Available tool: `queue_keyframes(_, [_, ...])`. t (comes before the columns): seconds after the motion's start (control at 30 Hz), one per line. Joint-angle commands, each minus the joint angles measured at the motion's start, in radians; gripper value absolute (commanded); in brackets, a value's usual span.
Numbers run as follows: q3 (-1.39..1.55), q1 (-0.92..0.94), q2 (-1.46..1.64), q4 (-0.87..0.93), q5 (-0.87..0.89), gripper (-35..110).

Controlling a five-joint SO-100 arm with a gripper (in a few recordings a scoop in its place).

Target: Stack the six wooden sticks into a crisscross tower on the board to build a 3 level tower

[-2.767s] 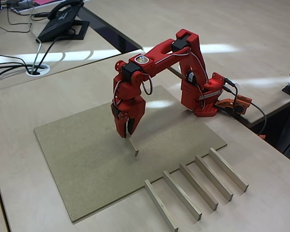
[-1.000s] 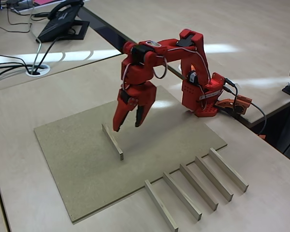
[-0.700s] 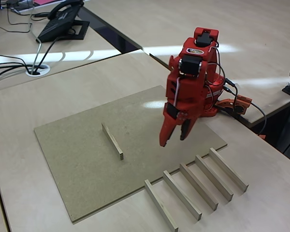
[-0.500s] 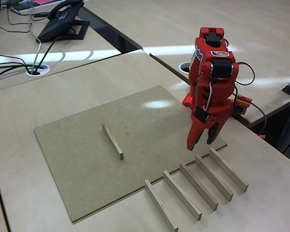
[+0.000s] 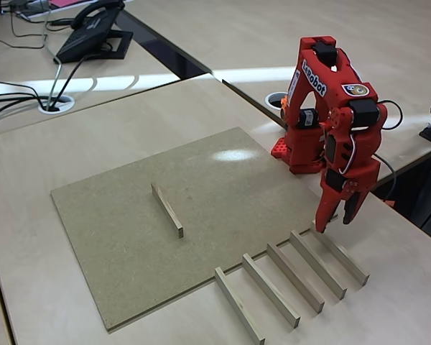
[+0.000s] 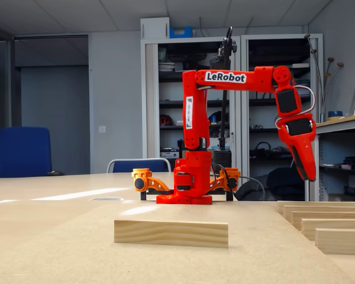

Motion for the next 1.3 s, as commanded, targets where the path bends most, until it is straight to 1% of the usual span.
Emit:
queue_keyframes(0.0, [0.029,-0.026,0.006,-0.063,-0.008,28])
queue_keyframes(0.23, [0.067,-0.054,-0.064,-0.179,-0.040,26])
queue_keyframes(0.53, [0.107,-0.075,-0.144,-0.319,-0.040,24])
queue_keyframes(0.83, [0.135,-0.051,-0.170,-0.377,-0.063,21])
queue_keyframes(1.0, [0.149,-0.028,-0.170,-0.385,-0.089,14])
queue_keyframes(1.13, [0.155,-0.012,-0.170,-0.391,-0.103,0])
queue_keyframes(1.27, [0.153,0.000,-0.167,-0.390,-0.098,0])
